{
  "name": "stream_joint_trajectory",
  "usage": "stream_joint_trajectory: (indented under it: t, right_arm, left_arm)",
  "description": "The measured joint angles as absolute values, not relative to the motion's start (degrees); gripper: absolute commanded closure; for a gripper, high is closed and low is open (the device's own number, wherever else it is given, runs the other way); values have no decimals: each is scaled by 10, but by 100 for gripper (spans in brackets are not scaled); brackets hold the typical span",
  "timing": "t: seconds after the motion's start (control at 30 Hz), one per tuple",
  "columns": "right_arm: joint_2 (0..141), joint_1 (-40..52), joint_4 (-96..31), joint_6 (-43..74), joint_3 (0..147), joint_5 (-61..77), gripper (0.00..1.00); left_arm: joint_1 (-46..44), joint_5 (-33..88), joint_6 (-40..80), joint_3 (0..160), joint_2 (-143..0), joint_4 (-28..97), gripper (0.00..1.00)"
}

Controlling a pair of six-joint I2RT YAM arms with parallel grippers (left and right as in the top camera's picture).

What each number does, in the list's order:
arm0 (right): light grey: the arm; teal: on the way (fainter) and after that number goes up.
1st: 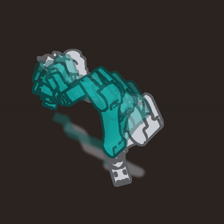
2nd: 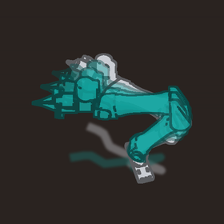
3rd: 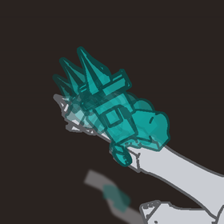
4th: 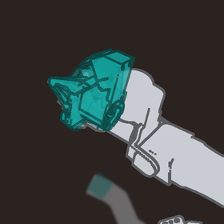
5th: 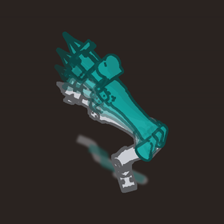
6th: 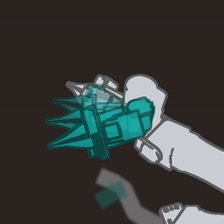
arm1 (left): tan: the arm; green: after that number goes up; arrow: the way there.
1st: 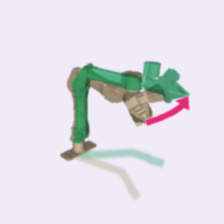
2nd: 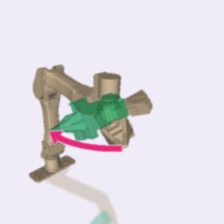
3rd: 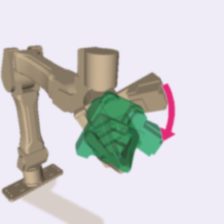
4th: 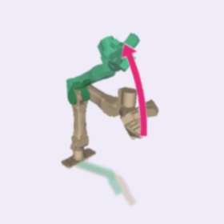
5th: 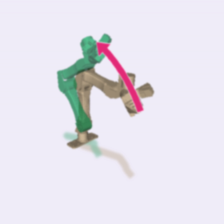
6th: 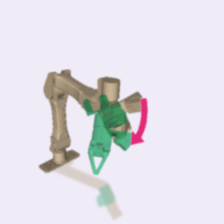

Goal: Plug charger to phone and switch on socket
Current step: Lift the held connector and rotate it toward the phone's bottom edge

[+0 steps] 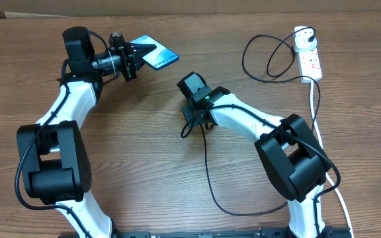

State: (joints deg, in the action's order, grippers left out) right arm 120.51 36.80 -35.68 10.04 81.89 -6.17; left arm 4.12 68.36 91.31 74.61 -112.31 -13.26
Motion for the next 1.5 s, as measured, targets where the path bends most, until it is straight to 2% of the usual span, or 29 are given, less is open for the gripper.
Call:
stream_joint_trajectory:
  t: [0.23, 0.5, 0.87, 1.17, 1.5]
  right_arm:
    - [1202, 367, -371, 105, 819, -46, 96]
    - [1190, 341, -406, 105, 819, 36, 96]
    - [1146, 224, -451, 83, 819, 309, 96]
    - [1143, 185, -473, 77, 819, 520, 96]
    - [1127, 174, -521, 75, 817, 625, 96]
  left_arm:
    - [41, 684, 911, 746, -1123, -133, 96]
    - [41, 684, 909, 746, -1123, -133, 96]
    - [41, 683, 894, 746, -1123, -133, 96]
    - [41, 683, 868, 746, -1123, -133, 96]
    - [41, 683, 846, 746, -1123, -133, 96]
